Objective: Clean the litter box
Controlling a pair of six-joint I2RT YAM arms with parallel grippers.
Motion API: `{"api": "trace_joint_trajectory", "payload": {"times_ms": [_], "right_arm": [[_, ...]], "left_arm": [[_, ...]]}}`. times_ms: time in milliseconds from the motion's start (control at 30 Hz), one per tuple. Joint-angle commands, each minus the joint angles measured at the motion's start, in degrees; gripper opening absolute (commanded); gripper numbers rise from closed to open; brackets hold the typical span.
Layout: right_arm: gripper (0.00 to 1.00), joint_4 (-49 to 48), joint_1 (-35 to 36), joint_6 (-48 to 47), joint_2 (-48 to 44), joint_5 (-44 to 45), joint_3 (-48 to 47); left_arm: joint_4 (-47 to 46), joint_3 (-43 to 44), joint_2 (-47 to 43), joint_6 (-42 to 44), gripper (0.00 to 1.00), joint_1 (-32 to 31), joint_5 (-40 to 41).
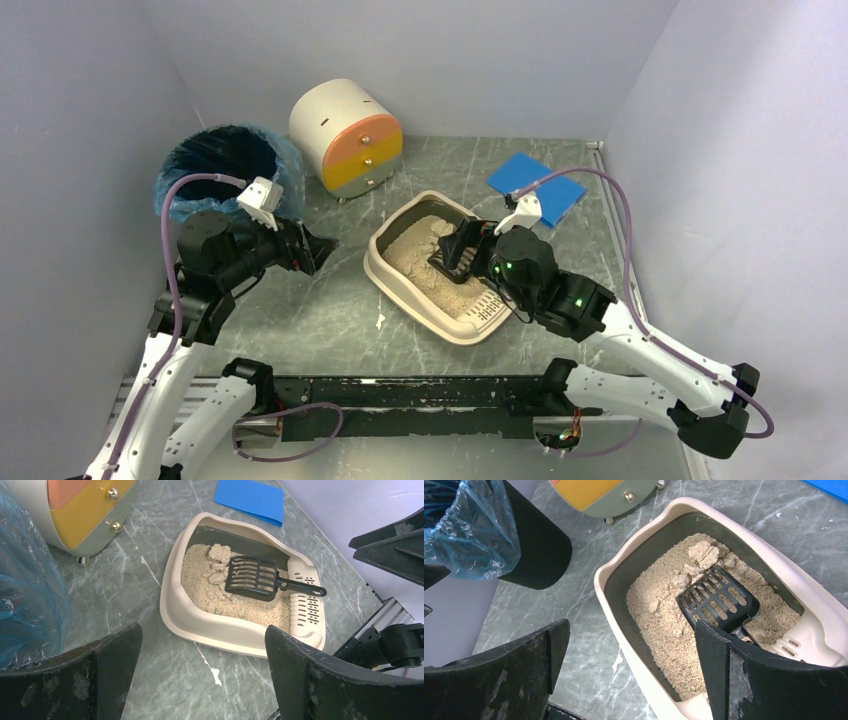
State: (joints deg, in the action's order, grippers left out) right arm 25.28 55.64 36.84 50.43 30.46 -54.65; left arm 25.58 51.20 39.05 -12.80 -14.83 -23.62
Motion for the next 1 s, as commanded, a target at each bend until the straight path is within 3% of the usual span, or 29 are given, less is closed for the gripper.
{"api": "trace_joint_trajectory", "payload": {"times_ms": [0,367,700,967], "right_arm": [[1.0,-0.5,0.2,-0.8,-1.6,0.5,-1.3],[1.0,-0.8,0.2,-4.5,-1.6,2.7,-0.8],[0.99,0.7,0.2,-24.5,3.2,6.5,-0.8],[0.82,6.7,0.2,-39.8,8.9,5.3,-0.9]], "left_arm": [[0.3,-0.1,-0.3,0.3,0.97,0.2,0.0],[-0.9,-1.5,-0.5,-0.3,0.97,0.2,-1.7],[0.4,-1.8,-0.7,0.7,0.97,0.2,1.8],[0.1,-4.8,-4.5,1.5,0.96,0.2,5.2]]}}
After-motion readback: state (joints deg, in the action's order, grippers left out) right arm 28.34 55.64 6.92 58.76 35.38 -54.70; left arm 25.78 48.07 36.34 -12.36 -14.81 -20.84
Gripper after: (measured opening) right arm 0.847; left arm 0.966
